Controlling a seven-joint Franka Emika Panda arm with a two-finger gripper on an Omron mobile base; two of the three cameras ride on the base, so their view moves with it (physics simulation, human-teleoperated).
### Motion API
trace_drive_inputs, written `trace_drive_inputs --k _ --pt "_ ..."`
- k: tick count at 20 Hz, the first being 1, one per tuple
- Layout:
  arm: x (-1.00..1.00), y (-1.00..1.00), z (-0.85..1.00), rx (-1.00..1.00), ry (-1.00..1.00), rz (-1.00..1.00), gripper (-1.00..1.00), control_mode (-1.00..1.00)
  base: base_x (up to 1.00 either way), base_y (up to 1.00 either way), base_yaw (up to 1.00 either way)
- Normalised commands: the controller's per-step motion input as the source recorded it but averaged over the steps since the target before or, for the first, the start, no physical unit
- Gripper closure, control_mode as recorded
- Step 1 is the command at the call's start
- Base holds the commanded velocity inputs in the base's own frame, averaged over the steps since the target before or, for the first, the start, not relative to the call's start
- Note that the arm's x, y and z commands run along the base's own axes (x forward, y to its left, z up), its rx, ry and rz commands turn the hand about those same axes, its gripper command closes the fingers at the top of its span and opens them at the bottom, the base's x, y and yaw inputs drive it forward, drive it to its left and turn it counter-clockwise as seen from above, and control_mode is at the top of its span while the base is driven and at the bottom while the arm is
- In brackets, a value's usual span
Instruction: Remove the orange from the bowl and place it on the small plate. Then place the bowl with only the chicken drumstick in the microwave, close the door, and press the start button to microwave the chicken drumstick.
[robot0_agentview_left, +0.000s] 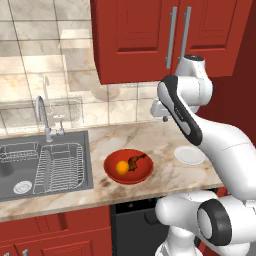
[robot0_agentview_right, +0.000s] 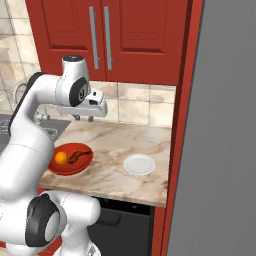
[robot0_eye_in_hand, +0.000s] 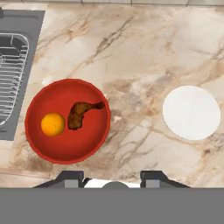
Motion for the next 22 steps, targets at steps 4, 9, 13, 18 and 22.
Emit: trace_drive_inputs --k 4,9,13,18,22 --pt "-0.24 0.05 -0.1 0.0 -0.03 0.0 -1.0 -1.0 0.0 0.0 0.0" --pt "-0.52 0.81 -0.49 -0.04 0.04 0.0 -1.0 -1.0 0.0 0.0 0.0" --pt "-0.16 1.0 -0.77 -0.09 0.12 0.0 -1.0 -1.0 0.0 0.0 0.0" --pt "0.08 0.2 -0.56 -0.01 0.12 0.0 -1.0 -1.0 0.0 0.0 0.0" --pt "-0.01 0.29 -0.6 -0.02 0.0 0.0 -1.0 -1.0 0.0 0.0 0.0"
